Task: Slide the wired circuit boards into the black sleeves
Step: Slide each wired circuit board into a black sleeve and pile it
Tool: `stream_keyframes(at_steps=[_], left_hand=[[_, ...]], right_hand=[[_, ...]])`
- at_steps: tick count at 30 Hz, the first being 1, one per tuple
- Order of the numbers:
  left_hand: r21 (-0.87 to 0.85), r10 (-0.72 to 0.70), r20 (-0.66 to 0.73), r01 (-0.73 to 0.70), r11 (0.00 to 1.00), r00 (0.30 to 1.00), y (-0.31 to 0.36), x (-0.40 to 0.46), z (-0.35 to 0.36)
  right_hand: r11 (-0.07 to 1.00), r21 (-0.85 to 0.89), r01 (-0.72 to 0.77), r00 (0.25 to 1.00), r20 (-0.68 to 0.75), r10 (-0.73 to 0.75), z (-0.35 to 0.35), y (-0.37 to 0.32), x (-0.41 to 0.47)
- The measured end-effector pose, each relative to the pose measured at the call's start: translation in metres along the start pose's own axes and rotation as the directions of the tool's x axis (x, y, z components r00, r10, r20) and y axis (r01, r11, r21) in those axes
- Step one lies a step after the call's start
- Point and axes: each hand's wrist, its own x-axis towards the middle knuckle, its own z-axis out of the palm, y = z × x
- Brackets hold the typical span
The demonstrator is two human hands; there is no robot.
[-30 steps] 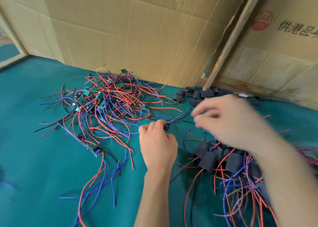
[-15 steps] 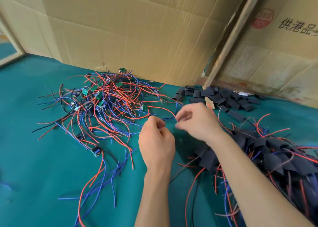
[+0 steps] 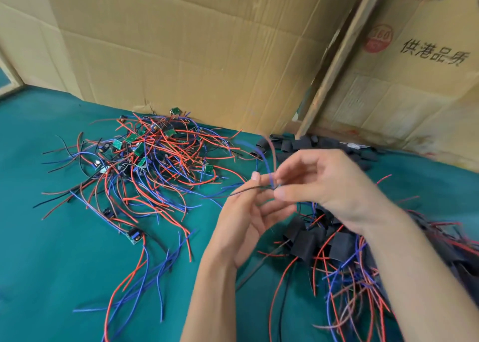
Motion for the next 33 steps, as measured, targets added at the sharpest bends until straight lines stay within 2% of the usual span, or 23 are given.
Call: stream_keyframes(at_steps=[2,4,7,10,11,13,14,15,16,18,20,23,26,28,31,33], left_hand=[[-0.001,-0.009,0.078,0.009,1.0,0.997,0.002,-0.002,-0.001],[0.002,0.002,0.1,-0.002,1.0,0.995,0.004,-0.004,-0.005],[-0.023,0.016,0.104,-0.014,1.0,0.994,0.005,-0.004,-0.008],[-0.025,-0.027,0.007,0.028,0.999,1.0,0.003,-0.001,-0.006],[-0.017,-0.048,-0.036,0.047,0.999,0.998,0.001,0.001,-0.005],[0.001,-0.061,-0.109,0.061,0.998,0.992,-0.001,0.003,-0.005],[0.009,-0.056,-0.14,0.058,0.998,0.989,-0.001,0.004,-0.006],[0.021,-0.058,-0.164,0.063,0.998,0.985,0.0,0.004,-0.007],[0.036,-0.069,-0.18,0.077,0.996,0.981,0.001,0.005,-0.007],[0.034,-0.108,-0.204,0.118,0.992,0.973,0.003,0.004,-0.008],[-0.017,-0.152,-0.199,0.152,0.988,0.968,0.006,0.003,-0.007],[-0.15,-0.217,-0.128,0.197,0.969,0.968,0.011,0.0,-0.008],[-0.213,-0.249,-0.048,0.234,0.949,0.967,0.012,-0.003,-0.009],[-0.174,-0.231,-0.056,0.218,0.96,0.971,0.011,-0.003,-0.009],[-0.055,-0.178,-0.097,0.174,0.983,0.979,0.007,0.0,-0.009],[-0.033,-0.15,-0.096,0.148,0.988,0.984,0.006,0.0,-0.011]], right_hand=[[0.973,-0.23,-0.027,1.0,-0.007,0.026,0.012,0.01,0.009],[0.937,-0.346,-0.042,0.999,-0.026,0.036,0.016,0.014,0.018],[0.936,-0.345,-0.074,0.996,0.027,0.088,0.011,0.013,0.03],[0.93,-0.344,-0.13,0.972,0.14,0.188,0.006,0.01,0.046],[0.932,-0.326,-0.156,0.973,0.113,0.202,0.003,0.012,0.055],[0.917,-0.317,-0.24,0.97,-0.112,0.215,-0.003,0.024,0.079],[0.872,-0.393,-0.292,0.946,-0.254,0.202,-0.008,0.033,0.092],[0.779,-0.519,-0.351,0.918,-0.354,0.178,-0.013,0.042,0.104],[0.659,-0.636,-0.401,0.905,-0.388,0.175,-0.017,0.051,0.113],[0.489,-0.765,-0.418,0.907,-0.325,0.266,-0.02,0.07,0.125],[0.411,-0.821,-0.396,0.906,-0.278,0.319,-0.018,0.083,0.13],[0.334,-0.87,-0.362,0.922,-0.283,0.264,-0.017,0.093,0.132],[0.36,-0.86,-0.361,0.924,-0.278,0.262,-0.014,0.091,0.127],[0.397,-0.827,-0.399,0.913,-0.314,0.262,-0.008,0.082,0.122],[0.597,-0.65,-0.47,0.87,-0.456,0.187,-0.002,0.062,0.11],[0.779,-0.465,-0.421,0.798,-0.598,0.074,0.005,0.049,0.089]])
